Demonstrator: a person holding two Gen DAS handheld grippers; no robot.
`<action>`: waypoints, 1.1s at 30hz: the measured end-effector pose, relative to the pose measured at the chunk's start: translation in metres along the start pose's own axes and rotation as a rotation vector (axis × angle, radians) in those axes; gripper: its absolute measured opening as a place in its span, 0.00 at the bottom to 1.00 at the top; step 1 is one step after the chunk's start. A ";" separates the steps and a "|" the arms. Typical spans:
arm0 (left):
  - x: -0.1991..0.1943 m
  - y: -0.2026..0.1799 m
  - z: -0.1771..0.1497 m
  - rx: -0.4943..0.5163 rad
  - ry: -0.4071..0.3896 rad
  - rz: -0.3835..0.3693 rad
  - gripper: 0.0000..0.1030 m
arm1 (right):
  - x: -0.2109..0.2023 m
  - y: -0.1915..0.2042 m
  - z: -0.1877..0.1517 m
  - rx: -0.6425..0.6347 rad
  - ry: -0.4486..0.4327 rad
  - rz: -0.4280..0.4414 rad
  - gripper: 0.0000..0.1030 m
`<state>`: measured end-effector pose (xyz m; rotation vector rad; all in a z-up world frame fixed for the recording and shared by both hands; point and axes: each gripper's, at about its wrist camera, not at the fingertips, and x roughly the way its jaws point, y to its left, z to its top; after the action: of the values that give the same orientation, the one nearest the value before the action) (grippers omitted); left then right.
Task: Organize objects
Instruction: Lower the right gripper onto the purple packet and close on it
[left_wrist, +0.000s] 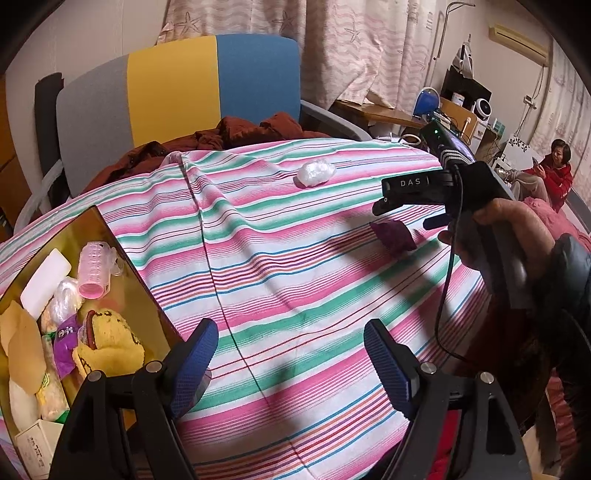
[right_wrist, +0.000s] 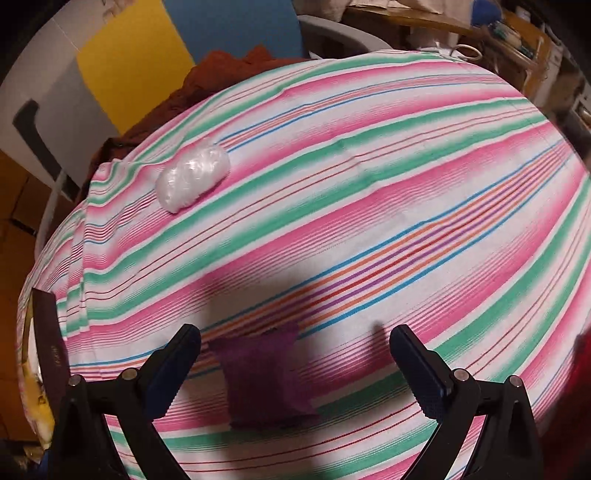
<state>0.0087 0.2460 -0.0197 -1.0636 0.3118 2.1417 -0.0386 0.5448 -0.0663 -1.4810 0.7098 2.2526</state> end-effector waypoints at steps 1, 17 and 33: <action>0.000 0.000 0.000 -0.001 0.000 0.000 0.80 | 0.000 0.001 0.000 -0.014 0.005 0.006 1.00; 0.003 0.004 0.020 0.005 -0.017 -0.008 0.80 | 0.014 0.027 -0.016 -0.224 0.069 -0.144 0.50; 0.042 0.000 0.064 -0.017 0.073 -0.086 0.77 | 0.008 0.017 -0.011 -0.173 0.056 -0.174 0.37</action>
<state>-0.0463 0.2982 -0.0120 -1.1461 0.2772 2.0365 -0.0423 0.5249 -0.0736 -1.6231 0.3913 2.1926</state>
